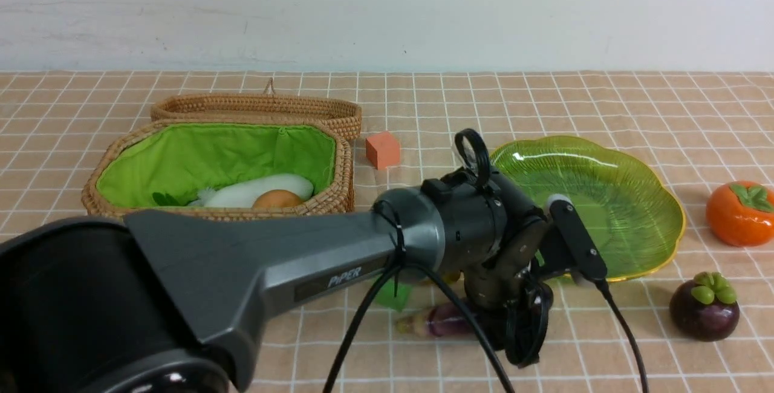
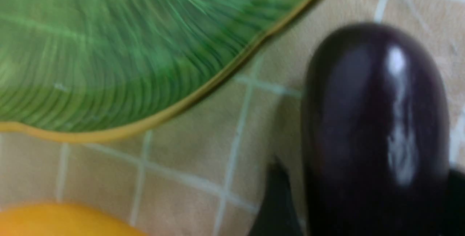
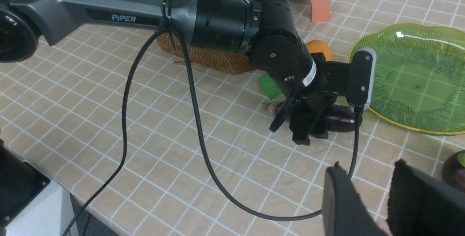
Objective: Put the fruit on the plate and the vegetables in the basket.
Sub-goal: Use the left arm to grab an eggplant and put it into the left basket
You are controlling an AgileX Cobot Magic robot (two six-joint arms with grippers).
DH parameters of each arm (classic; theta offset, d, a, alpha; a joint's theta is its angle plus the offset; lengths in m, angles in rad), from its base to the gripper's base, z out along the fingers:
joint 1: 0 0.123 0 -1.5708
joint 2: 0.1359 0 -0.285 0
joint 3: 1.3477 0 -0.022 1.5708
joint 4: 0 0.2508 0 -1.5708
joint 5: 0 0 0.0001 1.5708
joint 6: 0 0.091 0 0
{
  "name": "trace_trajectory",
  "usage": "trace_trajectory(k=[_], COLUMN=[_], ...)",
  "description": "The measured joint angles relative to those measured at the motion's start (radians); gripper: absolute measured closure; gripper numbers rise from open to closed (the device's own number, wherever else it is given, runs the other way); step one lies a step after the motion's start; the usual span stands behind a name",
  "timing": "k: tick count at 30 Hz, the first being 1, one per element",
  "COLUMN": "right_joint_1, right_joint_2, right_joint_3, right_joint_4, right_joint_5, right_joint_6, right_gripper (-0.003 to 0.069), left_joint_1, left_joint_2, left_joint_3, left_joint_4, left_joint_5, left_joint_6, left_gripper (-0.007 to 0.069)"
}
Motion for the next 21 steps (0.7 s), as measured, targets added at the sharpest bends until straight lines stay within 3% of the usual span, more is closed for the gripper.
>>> trace_trajectory(k=[2,3,8,12,16,19,21], right_joint_1=[0.000,0.000,0.000,0.000,0.000,0.000,0.000], right_joint_2=[0.000,0.000,0.000,0.000,-0.001,-0.001,-0.001], right_joint_3=[0.000,0.000,0.000,0.000,0.000,0.000,0.000], right_joint_4=[0.000,0.000,0.000,0.000,0.000,0.000,0.000], right_joint_5=[0.000,0.000,0.000,0.000,0.000,0.000,0.000], right_joint_6=[0.000,0.000,0.000,0.000,0.000,0.000,0.000], right_gripper=[0.0448,0.0448,0.0448,0.0446,0.0445,0.0445,0.0445], left_joint_1=[0.000,0.000,-0.024,-0.083,-0.081,0.008,0.124], left_joint_2=[0.001,0.001,-0.029,-0.185,-0.324,-0.430,-0.471], left_joint_3=[-0.001,-0.002,0.000,0.005,0.003,0.003,0.003], left_joint_4=[-0.001,-0.001,0.008,0.035,0.096,0.175,0.215], left_joint_5=[0.006,0.012,0.116,0.288,0.341,0.365,0.368], left_joint_6=[-0.016,-0.033,-0.056,-0.057,-0.082,-0.090,-0.020], left_gripper=[0.0180,0.0256,0.0250,0.0250,0.0250,0.0250,0.0250])
